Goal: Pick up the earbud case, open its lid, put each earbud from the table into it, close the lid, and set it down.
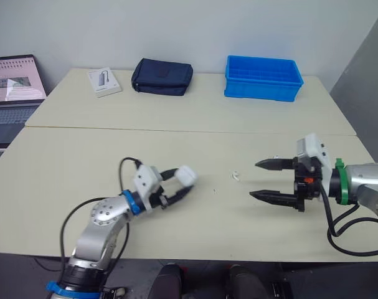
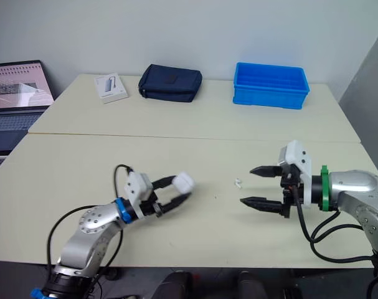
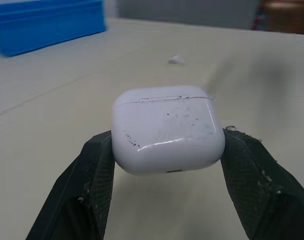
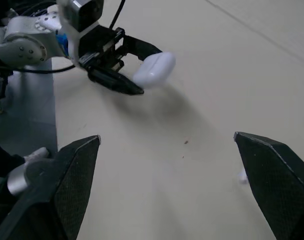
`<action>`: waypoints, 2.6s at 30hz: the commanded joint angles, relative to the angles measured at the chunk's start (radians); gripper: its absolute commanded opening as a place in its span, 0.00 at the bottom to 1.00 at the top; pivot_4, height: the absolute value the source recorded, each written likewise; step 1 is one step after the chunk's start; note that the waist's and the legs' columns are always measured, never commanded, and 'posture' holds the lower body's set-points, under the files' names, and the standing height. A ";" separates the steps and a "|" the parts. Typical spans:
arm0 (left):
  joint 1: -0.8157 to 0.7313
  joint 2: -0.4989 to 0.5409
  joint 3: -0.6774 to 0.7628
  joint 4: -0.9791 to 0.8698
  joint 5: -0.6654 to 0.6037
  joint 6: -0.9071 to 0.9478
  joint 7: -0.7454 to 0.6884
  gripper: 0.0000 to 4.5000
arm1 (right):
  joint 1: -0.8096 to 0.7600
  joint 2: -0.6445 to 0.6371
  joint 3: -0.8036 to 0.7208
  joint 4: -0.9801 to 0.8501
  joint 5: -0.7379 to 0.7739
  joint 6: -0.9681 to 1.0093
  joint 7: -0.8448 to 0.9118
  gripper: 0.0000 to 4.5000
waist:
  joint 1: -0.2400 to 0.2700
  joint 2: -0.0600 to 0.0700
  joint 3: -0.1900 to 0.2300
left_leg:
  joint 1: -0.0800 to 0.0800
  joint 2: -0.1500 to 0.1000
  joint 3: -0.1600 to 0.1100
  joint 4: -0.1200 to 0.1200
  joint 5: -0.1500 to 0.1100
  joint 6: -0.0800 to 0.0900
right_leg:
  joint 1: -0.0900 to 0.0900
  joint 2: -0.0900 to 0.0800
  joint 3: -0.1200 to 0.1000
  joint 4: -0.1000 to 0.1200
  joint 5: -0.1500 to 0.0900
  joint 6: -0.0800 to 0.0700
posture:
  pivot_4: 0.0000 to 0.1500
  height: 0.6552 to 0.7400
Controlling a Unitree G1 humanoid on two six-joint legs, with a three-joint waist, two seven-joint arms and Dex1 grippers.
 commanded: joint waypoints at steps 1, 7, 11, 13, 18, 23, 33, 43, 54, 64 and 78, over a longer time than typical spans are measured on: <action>-0.030 -0.003 -0.025 0.008 0.037 -0.143 -0.046 0.62 | -0.035 0.051 -0.023 -0.048 0.155 0.151 -0.148 1.00 | 0.000 0.000 0.000 | 0.000 0.000 0.000 0.000 0.000 0.000 | 0.000 0.002 0.000 0.000 0.000 -0.001 | 1.00 0.79; -0.114 -0.033 -0.062 0.124 0.078 -0.371 -0.114 0.62 | -0.088 0.202 0.000 0.006 0.434 0.287 -0.428 1.00 | 0.001 0.000 0.000 | 0.000 0.002 -0.002 0.001 0.000 0.000 | 0.000 0.008 0.001 0.000 0.001 -0.003 | 1.00 0.79; -0.145 -0.046 -0.072 0.168 0.077 -0.457 -0.141 0.62 | -0.126 0.262 0.035 0.070 0.528 0.302 -0.583 1.00 | 0.000 0.000 0.000 | -0.001 0.002 -0.002 0.001 0.000 0.000 | 0.000 0.009 0.001 0.000 0.001 -0.003 | 1.00 0.79; -0.154 -0.052 -0.076 0.181 0.078 -0.482 -0.145 0.62 | -0.139 0.279 0.056 0.095 0.569 0.304 -0.632 1.00 | -0.002 0.000 0.000 | -0.001 0.003 -0.002 0.001 0.000 0.001 | 0.000 0.009 0.001 0.000 0.001 -0.003 | 1.00 0.79; -0.159 -0.065 -0.085 0.187 0.079 -0.510 -0.138 0.62 | -0.152 0.297 0.109 0.135 0.613 0.294 -0.705 1.00 | -0.007 0.000 0.000 | -0.001 0.003 -0.002 0.001 0.000 0.001 | -0.001 0.010 0.001 0.001 0.001 -0.002 | 1.00 0.79; -0.148 -0.062 -0.095 0.175 0.075 -0.513 -0.138 0.62 | -0.159 0.303 0.127 0.163 0.651 0.276 -0.738 0.96 | -0.009 0.000 0.000 | -0.001 0.003 -0.003 0.001 0.000 0.001 | 0.000 0.010 0.001 0.001 0.001 -0.002 | 1.00 0.79; -0.148 -0.068 -0.096 0.173 0.075 -0.507 -0.117 0.62 | -0.170 0.291 0.147 0.195 0.673 0.264 -0.739 0.22 | -0.012 0.000 0.000 | -0.001 0.004 -0.003 0.001 0.000 0.001 | -0.001 0.012 0.001 0.002 0.001 -0.002 | 1.00 0.79; -0.169 -0.061 -0.089 0.167 0.036 -0.431 -0.107 0.77 | -0.241 0.261 0.166 0.249 0.642 0.287 -0.676 0.18 | -0.013 0.001 0.000 | -0.001 0.004 -0.003 0.001 0.000 0.001 | -0.001 0.012 0.001 0.002 0.001 -0.002 | 1.00 0.79; -0.252 0.136 -0.087 -0.023 -0.163 0.484 -0.095 1.00 | -0.402 -0.115 0.485 0.133 0.000 0.045 -0.111 0.18 | -0.021 0.003 0.002 | -0.005 0.005 -0.005 0.000 0.000 0.001 | -0.006 0.013 -0.001 0.002 0.001 -0.002 | 1.00 0.79; -0.436 0.126 -0.209 -0.170 -0.087 0.664 -0.051 1.00 | -0.450 -0.166 0.655 0.106 -0.444 -0.239 0.160 0.18 | -0.021 0.003 0.002 | -0.007 0.005 -0.003 0.000 0.000 0.000 | -0.009 0.013 0.001 0.002 0.000 -0.001 | 1.00 0.79; -0.483 0.070 -0.254 -0.117 -0.015 0.611 -0.063 1.00 | -0.477 -0.079 0.625 0.093 -0.534 -0.180 0.237 0.18 | -0.021 0.003 0.002 | -0.007 0.004 -0.002 0.001 0.000 0.000 | -0.011 0.012 0.003 0.005 0.000 -0.001 | 1.00 0.79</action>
